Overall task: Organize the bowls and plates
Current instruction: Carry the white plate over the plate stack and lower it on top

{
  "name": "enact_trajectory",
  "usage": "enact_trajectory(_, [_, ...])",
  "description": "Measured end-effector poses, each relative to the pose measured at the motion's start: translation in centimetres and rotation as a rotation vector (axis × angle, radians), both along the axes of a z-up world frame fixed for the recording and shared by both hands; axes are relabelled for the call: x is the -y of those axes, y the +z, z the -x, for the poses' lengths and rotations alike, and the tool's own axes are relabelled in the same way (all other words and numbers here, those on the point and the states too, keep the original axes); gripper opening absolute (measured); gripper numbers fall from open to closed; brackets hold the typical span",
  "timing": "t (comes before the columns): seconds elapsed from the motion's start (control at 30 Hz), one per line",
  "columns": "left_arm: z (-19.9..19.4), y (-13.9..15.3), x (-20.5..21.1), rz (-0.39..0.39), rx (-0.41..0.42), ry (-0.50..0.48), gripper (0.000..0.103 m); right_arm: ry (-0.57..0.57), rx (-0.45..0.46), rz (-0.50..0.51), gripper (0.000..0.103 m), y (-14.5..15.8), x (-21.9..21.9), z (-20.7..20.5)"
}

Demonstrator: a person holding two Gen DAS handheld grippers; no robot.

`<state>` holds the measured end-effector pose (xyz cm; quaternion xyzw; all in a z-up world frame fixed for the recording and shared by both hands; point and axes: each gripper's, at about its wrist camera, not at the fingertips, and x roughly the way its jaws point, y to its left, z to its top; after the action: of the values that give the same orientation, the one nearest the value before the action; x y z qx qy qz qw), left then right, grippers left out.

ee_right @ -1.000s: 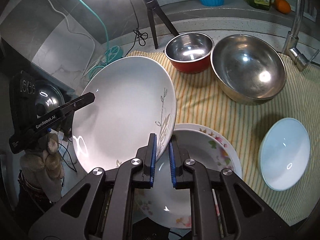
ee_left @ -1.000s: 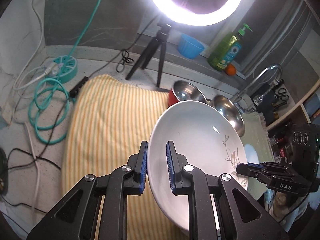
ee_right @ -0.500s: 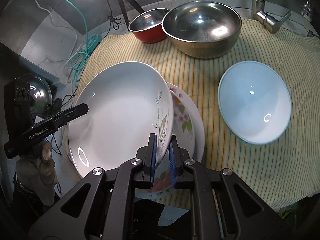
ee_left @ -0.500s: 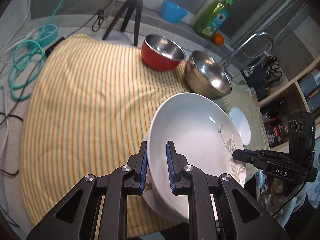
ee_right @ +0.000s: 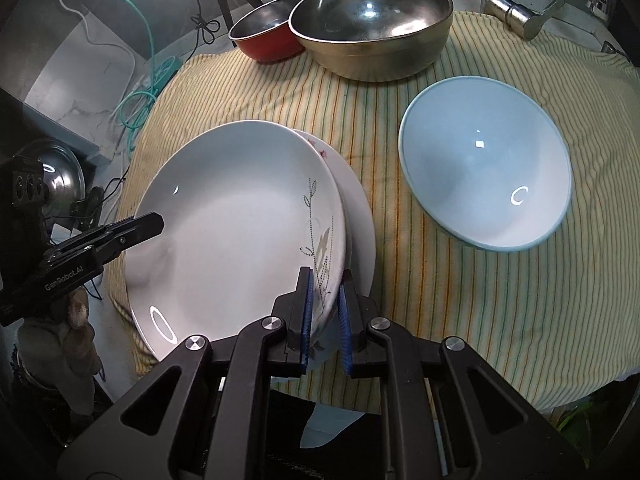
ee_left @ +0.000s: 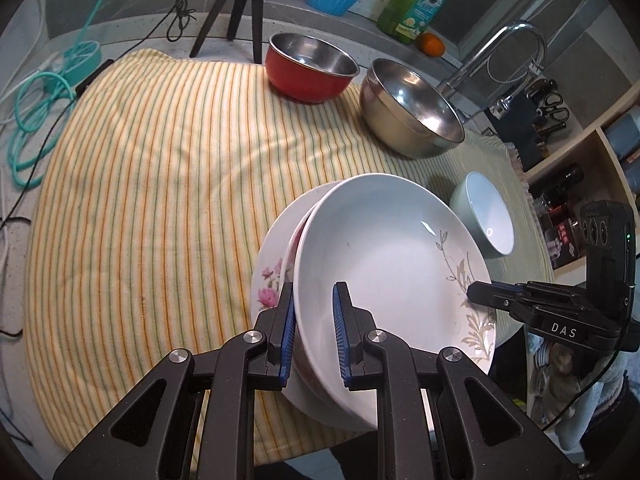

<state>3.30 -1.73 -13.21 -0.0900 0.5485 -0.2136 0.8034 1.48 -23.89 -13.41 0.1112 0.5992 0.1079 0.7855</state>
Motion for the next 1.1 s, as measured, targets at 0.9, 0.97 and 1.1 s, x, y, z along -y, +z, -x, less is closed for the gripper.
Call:
enact_trajectory(0.9, [0.3, -0.1, 1.9, -0.17, 0.056, -0.062, 0.016, 0.058, 0.006, 0.1, 0.014, -0.5, -1.1, 0.2])
enact_trajectory(0.97, [0.4, 0.0, 2.0, -0.181, 0.06, -0.067, 0.016, 0.057, 0.007, 0.099, 0.014, -0.6, -1.1, 0.2])
enact_trajectory(1.1, [0.5, 0.1, 2.4, -0.225, 0.076, -0.085, 0.016, 0.061, 0.007, 0.102, 0.014, -0.6, -1.1, 0.1])
